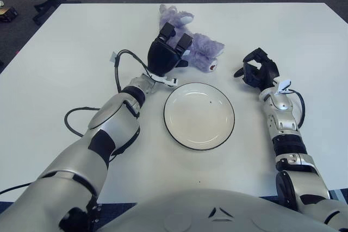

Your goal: Put the doll into the plate.

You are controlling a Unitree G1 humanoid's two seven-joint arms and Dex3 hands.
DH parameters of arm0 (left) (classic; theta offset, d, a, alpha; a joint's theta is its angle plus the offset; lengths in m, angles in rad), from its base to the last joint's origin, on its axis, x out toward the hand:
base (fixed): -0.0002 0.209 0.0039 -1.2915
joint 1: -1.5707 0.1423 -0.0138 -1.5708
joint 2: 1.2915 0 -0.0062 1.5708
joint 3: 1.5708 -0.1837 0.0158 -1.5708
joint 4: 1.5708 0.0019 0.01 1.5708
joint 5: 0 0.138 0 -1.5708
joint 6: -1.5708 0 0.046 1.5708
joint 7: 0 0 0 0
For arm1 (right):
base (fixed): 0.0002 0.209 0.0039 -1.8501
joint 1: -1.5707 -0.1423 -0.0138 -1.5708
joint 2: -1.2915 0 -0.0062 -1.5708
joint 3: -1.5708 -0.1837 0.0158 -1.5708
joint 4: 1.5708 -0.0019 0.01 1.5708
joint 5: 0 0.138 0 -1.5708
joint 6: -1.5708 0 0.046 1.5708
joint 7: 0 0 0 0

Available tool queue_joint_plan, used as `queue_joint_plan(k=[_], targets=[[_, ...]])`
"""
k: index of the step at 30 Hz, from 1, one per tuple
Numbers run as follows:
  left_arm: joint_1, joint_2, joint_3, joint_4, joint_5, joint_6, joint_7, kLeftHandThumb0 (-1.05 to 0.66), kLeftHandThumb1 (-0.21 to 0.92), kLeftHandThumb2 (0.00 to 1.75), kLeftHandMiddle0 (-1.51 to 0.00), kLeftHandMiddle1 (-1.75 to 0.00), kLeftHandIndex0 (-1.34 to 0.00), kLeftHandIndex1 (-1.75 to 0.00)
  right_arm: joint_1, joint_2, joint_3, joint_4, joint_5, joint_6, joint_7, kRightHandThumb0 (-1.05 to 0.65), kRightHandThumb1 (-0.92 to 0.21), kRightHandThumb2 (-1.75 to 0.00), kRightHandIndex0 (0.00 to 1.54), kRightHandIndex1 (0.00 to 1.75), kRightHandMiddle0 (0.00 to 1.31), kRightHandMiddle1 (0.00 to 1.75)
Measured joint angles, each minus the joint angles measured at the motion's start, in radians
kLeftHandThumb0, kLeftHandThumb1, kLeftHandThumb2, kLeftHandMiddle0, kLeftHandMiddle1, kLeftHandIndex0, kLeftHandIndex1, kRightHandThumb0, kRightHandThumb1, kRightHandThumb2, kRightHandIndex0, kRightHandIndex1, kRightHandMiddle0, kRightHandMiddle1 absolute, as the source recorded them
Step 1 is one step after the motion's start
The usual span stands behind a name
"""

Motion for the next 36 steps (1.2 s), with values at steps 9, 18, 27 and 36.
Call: queue_joint_plan(k=[9, 18, 27, 36], targets=[[0.001, -0.027, 0.040, 0.000, -0.056, 0.083, -0.133, 0.07, 0.81, 0.24, -0.25, -0.14, -0.42, -0.30, 0.000, -0.002, 0.000, 0.003, 0.000, -0.006, 0.005, -0.38, -0.66, -0.86, 0.90, 1.75, 0.36, 1.75], [0.015, -0.035, 0.045, -0.006, -0.074, 0.123, -0.196, -0.15, 0.79, 0.12, -0.19, -0.01, -0.45, -0.04, -0.001, -0.003, 0.001, 0.005, 0.000, -0.007, 0.010, -0.38, -0.67, -0.85, 0.90, 1.75, 0.36, 1.75], [0.023, -0.031, 0.026, -0.030, -0.066, 0.194, -0.279, -0.38, 0.79, 0.05, -0.13, 0.00, -0.35, 0.00, -0.002, -0.005, 0.001, 0.010, 0.000, -0.008, 0.015, -0.38, -0.67, -0.85, 0.90, 1.75, 0.36, 1.75], [0.028, -0.031, 0.010, -0.063, -0.059, 0.272, -0.359, -0.39, 0.79, 0.03, -0.04, 0.00, -0.34, 0.00, -0.006, -0.007, 0.001, 0.018, 0.000, -0.012, 0.020, -0.38, -0.67, -0.85, 0.90, 1.75, 0.36, 1.75]])
